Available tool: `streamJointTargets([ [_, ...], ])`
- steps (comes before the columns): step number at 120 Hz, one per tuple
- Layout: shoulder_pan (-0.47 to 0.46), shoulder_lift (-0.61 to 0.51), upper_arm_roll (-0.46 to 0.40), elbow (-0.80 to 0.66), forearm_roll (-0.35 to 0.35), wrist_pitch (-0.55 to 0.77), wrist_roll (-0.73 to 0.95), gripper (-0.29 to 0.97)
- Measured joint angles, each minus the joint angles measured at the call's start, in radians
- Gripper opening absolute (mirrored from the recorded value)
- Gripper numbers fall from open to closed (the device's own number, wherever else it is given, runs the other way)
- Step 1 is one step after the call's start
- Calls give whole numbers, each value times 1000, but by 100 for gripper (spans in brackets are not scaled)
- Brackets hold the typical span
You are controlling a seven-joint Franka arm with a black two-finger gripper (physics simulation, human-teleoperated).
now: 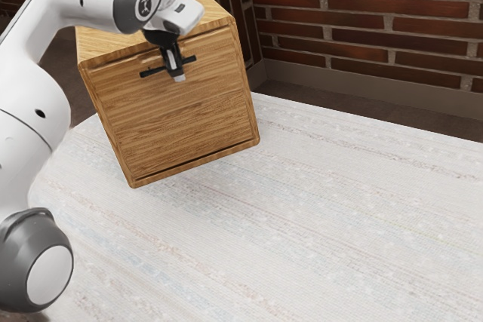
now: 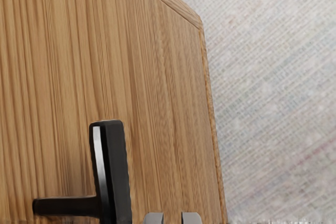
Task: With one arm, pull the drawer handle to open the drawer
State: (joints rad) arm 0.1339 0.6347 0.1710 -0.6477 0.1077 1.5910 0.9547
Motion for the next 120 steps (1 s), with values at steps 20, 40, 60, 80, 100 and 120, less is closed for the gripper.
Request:
streamJointTargets([
  [20,-51,-137,5,-208,8,35,-1,-4],
  [40,-75,-245,-13,-345,28,73,-2,-11],
  [60,-56,-283,3,-384,59,89,-3,-6],
  [80,-81,-337,9,-457,77,102,-6,-6],
  [100,-123,-338,13,-468,79,116,-10,-6],
  [120,-176,-350,13,-505,79,128,-16,-6],
])
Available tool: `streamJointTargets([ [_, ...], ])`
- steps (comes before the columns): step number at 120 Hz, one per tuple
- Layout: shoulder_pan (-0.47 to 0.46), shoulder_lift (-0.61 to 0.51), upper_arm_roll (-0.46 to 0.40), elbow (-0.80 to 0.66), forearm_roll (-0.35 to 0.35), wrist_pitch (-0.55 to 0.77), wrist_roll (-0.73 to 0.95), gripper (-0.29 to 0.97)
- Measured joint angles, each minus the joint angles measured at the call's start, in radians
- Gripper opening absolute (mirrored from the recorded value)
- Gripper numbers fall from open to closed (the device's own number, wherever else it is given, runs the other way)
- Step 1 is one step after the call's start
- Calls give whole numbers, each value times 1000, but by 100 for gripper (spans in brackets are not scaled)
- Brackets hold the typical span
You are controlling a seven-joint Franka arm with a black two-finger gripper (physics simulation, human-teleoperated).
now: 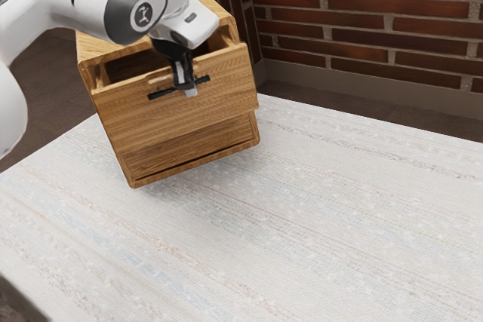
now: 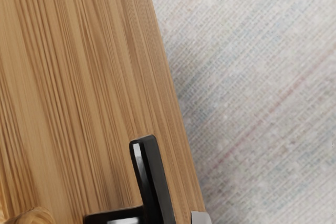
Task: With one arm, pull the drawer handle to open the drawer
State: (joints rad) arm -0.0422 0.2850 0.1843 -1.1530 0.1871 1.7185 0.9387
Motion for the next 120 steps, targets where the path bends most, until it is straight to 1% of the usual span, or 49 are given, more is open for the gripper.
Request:
streamJointTargets([
  [15,-26,-59,-5,-80,3,7,-5,-4],
  [22,-44,-103,-7,-129,3,13,-7,-7],
  [31,-65,-145,-6,-176,4,19,-10,-7],
  [39,-82,-162,-4,-203,6,26,-12,-6],
  [52,-107,-188,1,-247,14,36,-17,-9],
  [67,-145,-233,1,-305,35,43,-27,-7],
  [75,-169,-252,7,-331,43,49,-33,-11],
  [77,-156,-257,-8,-338,45,50,-34,-12],
  [89,-199,-285,16,-376,55,59,-42,-10],
  [98,-189,-307,-13,-404,57,61,-46,-7],
  [109,-203,-326,-25,-433,64,71,-54,-15],
  [114,-209,-331,-27,-441,69,78,-58,-21],
  [120,-214,-336,-26,-448,77,87,-63,-22],
])
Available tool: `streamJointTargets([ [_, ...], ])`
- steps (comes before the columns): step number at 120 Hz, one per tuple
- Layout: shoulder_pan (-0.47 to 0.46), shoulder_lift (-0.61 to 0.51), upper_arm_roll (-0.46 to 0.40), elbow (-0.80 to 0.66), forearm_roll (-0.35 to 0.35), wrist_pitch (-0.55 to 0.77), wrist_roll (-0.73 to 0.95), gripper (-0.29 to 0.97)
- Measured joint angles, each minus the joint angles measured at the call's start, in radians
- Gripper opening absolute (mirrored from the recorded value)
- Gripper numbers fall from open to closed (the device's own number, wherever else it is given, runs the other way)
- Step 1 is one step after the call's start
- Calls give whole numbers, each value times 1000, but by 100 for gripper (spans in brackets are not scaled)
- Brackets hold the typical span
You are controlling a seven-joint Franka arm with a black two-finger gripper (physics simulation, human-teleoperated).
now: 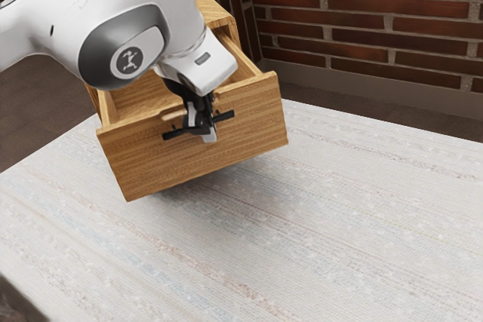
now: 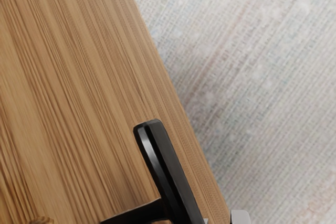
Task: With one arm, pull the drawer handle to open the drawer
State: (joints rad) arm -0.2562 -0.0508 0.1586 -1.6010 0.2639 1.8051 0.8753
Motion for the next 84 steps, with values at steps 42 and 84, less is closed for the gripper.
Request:
streamJointTargets([
  [42,-18,-6,13,-4,-7,2,-22,-11],
  [84,-50,-23,19,-10,9,-51,-61,18],
])
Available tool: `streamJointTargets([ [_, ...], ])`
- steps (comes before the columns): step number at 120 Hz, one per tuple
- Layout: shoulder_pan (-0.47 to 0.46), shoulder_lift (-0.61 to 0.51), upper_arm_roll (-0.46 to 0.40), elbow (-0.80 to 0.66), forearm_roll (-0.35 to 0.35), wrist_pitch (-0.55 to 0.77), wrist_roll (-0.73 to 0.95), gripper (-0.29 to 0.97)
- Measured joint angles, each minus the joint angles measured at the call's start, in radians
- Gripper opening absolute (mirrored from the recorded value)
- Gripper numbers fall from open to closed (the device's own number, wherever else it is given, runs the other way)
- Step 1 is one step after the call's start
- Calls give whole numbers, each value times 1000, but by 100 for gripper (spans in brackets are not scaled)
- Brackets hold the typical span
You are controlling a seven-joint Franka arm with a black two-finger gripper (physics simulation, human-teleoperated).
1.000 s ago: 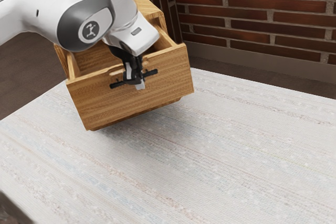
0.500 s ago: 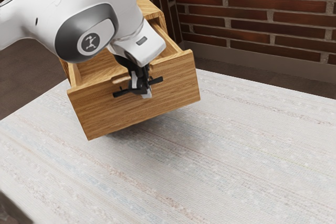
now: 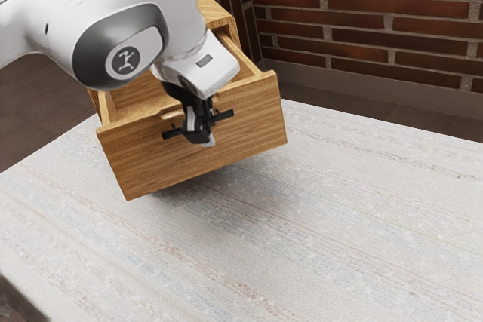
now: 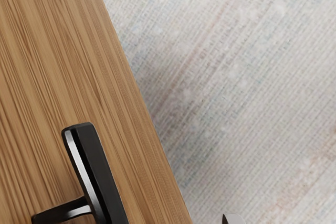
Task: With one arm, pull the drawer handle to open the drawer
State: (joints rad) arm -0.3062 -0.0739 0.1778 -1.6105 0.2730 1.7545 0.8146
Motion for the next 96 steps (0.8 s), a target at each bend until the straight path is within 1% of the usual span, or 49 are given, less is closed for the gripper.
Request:
streamJointTargets([
  [12,-6,-3,1,-4,4,-5,-9,22],
  [26,-18,-15,2,-5,4,-13,-18,22],
  [29,-19,-21,-1,-3,5,-18,-19,19],
  [47,-25,-66,-17,6,26,-59,-26,26],
  [63,-25,-104,-24,8,49,-106,-31,30],
  [74,-17,-143,-24,11,56,-148,-33,43],
  [78,-15,-151,-24,36,56,-170,-34,47],
  [85,3,-135,-23,139,42,-220,-36,52],
  [90,64,-104,-22,215,-2,-258,-36,55],
  [96,134,-75,-21,262,-48,-296,-31,58],
])
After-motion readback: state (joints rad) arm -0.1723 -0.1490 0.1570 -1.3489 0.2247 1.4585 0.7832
